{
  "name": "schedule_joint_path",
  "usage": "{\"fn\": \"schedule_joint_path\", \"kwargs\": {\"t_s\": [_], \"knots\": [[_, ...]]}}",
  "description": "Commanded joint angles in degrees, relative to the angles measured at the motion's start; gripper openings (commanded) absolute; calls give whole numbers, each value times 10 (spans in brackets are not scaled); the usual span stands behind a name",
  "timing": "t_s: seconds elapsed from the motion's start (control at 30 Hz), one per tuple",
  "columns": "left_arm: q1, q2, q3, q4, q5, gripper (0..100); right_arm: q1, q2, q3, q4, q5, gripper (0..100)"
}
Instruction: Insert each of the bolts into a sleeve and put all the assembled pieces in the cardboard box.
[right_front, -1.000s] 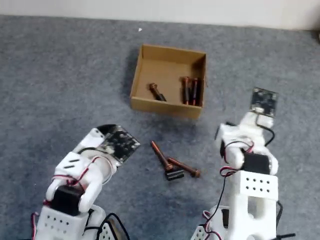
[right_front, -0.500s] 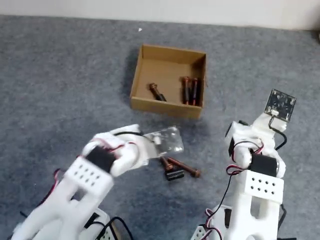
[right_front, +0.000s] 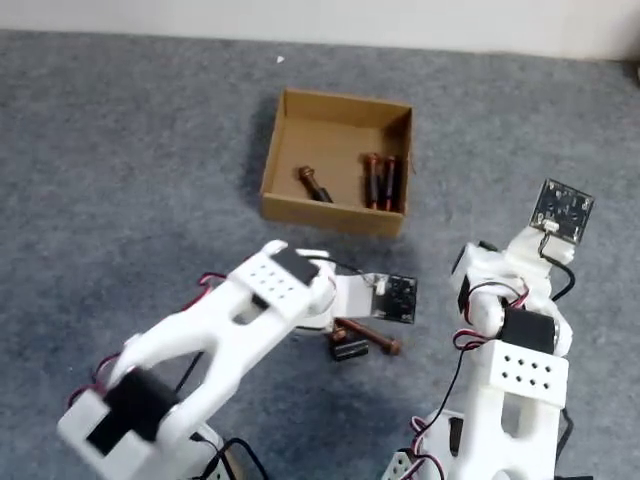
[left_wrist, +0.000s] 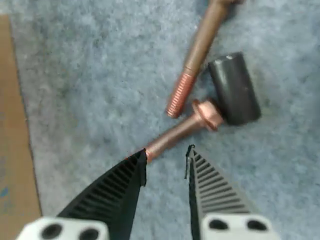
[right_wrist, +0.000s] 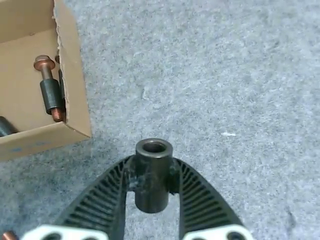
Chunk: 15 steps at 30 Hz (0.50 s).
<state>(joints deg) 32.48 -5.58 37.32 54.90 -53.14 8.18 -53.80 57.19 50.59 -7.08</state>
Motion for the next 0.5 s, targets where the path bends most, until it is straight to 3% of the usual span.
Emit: {"fn": "schedule_joint_path", "kwargs": {"t_s": [0.0,0.23,0.47], "knots": [[8,58,-73,-9,-17,150,4,-14,-3,-25,-6,5],[32,116,-86,-8,-30,149,6,-13,-2,-37,-6,5],[33,132,-85,-5,-32,35,7,-13,-2,-37,-6,5]]}}
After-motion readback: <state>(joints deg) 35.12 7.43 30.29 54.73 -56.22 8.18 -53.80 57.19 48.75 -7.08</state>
